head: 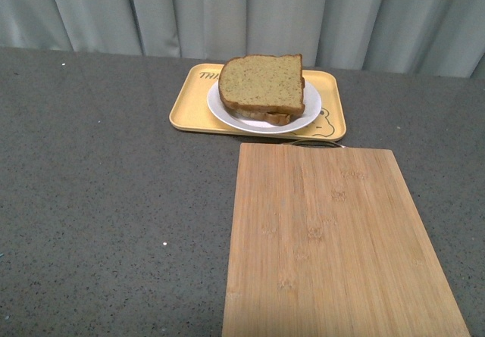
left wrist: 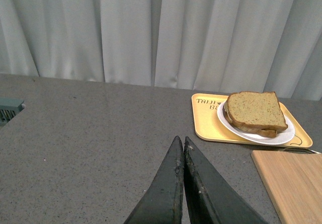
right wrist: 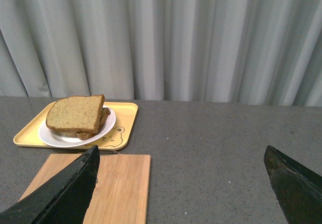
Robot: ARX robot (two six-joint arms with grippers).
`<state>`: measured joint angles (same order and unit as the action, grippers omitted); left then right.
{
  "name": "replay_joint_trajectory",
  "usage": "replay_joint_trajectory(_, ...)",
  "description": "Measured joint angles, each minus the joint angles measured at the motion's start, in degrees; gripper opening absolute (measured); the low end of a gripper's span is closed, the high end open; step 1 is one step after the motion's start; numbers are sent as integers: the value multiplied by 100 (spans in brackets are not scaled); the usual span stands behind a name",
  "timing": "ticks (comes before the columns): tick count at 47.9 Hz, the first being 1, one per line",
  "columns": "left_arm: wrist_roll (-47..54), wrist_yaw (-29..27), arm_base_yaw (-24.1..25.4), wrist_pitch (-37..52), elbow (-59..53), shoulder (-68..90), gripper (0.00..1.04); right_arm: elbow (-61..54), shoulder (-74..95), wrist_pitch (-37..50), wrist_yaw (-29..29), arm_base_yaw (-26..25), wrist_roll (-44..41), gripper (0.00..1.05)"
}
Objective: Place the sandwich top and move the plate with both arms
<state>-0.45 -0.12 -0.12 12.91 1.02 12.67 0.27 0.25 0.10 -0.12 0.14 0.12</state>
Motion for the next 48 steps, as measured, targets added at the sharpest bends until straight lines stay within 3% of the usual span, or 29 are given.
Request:
replay_joint_trajectory(10,0,2,0,-286,2,-282,4,0,0,0,0,0,0,95)
replay_joint_trajectory(14,2,13,0,-1193,2,-1005,4,0,0,0,2,0,0,95)
replay_joint_trajectory(21,-2,11,0,-1276,2,-1233,4,0,0,0,0,-2,0,95)
replay_joint_trajectory(27,2,13,0,-1276,2,-1237,30,0,0,0,0,0,0,95)
replay_joint_trajectory(40,2,13,0,-1276,2,-1237,68,0,0,0,0,0,0,95)
replay_joint_trajectory(48,2,13,0,-1276,2,-1237,97,0,0,0,0,-2,0,95)
